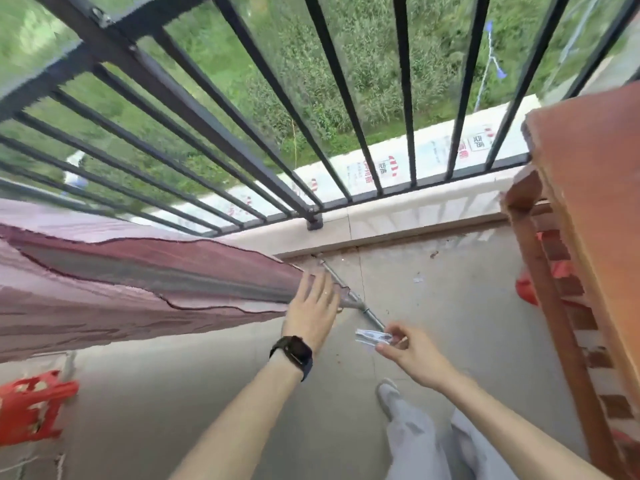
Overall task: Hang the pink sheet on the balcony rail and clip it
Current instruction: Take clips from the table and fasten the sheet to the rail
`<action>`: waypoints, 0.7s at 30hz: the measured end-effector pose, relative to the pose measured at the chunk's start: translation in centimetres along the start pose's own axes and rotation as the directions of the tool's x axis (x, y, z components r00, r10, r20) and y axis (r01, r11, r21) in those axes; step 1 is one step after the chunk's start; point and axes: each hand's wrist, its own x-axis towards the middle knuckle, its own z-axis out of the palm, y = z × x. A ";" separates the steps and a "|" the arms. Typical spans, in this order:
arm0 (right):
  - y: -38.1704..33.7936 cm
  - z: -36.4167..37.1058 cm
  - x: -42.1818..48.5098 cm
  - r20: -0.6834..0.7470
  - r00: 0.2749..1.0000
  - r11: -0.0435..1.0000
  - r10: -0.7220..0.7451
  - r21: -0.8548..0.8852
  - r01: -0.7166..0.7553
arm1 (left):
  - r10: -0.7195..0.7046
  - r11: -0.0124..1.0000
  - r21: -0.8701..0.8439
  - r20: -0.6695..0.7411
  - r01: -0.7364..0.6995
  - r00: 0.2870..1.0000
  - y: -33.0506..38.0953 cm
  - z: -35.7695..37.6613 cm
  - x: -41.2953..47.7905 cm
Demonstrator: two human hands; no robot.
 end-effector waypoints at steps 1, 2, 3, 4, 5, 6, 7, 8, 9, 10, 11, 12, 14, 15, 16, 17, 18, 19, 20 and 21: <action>0.6 0.6 0.8 -0.007 1.000 1.000 -0.001 0.009 0.001 | -0.007 0.994 0.106 0.051 0.002 0.999 -0.4 0.8 1.7; 1.1 1.1 1.5 -0.018 1.000 1.000 -0.001 0.006 0.001 | -0.038 0.982 0.190 0.100 0.018 0.994 -0.7 1.7 3.3; 1.7 1.7 2.3 -0.024 1.000 1.000 0.001 -0.008 -0.001 | -0.074 0.965 0.260 0.141 0.035 0.987 -1.0 2.5 4.8; 2.3 2.2 3.0 -0.031 0.999 0.999 0.009 -0.039 -0.011 | -0.107 0.951 0.307 0.183 0.047 0.977 -1.1 3.5 6.2; 2.8 2.7 3.7 -0.046 0.999 0.997 0.009 -0.076 -0.012 | -0.135 0.944 0.325 0.222 0.058 0.966 -1.2 4.4 7.5; 3.3 3.0 4.3 -0.060 0.998 0.993 0.002 -0.114 -0.009 | -0.167 0.943 0.323 0.262 0.077 0.951 -1.3 5.3 8.5; 4.1 3.3 5.0 -0.081 0.997 0.992 0.000 -0.129 -0.011 | -0.186 0.945 0.313 0.288 0.091 0.939 -1.2 6.2 9.7; 4.7 3.5 5.7 -0.099 0.995 0.992 0.009 -0.126 -0.021 | -0.196 0.949 0.298 0.301 0.103 0.933 -1.2 6.9 10.7; 5.3 3.7 6.3 -0.108 0.994 0.993 0.020 -0.118 -0.033 | -0.194 0.954 0.279 0.293 0.110 0.936 -1.1 7.3 11.4; 6.0 4.0 7.0 -0.117 0.992 0.993 0.036 -0.109 -0.049 | -0.171 0.959 0.268 0.278 0.095 0.945 -0.8 7.8 11.9; 6.7 4.3 7.8 -0.127 0.990 0.993 0.053 -0.102 -0.067 | -0.131 0.963 0.265 0.274 0.057 0.953 -0.5 8.2 12.3; 7.2 4.7 8.7 -0.130 0.989 0.993 0.064 -0.094 -0.077 | -0.080 0.964 0.265 0.277 0.004 0.958 -0.1 8.4 12.3; 8.1 5.9 10.4 -0.120 0.989 0.994 0.090 -0.049 -0.096 | 0.034 0.949 0.292 0.286 -0.121 0.958 0.3 8.5 11.9; 8.3 6.7 11.3 -0.104 0.986 0.991 0.131 0.034 -0.128 | 0.081 0.942 0.293 0.281 -0.166 0.956 0.3 8.5 11.6; 8.4 7.6 12.1 -0.067 0.976 0.963 0.207 0.188 -0.191 | 0.122 0.936 0.287 0.272 -0.202 0.955 0.2 8.4 11.5; 8.3 8.6 12.8 -0.012 0.958 0.884 0.287 0.387 -0.260 | 0.159 0.930 0.284 0.260 -0.233 0.952 -0.1 8.2 11.4; 7.9 9.5 13.5 0.051 0.934 0.753 0.353 0.577 -0.316 | 0.190 0.921 0.287 0.260 -0.264 0.947 -0.4 8.0 11.4; 7.5 10.4 14.1 0.121 0.907 0.584 0.402 0.729 -0.357 | 0.212 0.912 0.291 0.270 -0.289 0.939 -0.6 7.7 11.4; 6.9 11.2 14.9 0.199 0.880 0.404 0.431 0.830 -0.385 | 0.228 0.907 0.290 0.274 -0.306 0.934 -0.9 7.5 11.5; 6.3 12.0 15.7 0.270 0.856 0.225 0.441 0.890 -0.396 | 0.233 0.903 0.296 0.274 -0.312 0.933 -1.0 7.3 11.7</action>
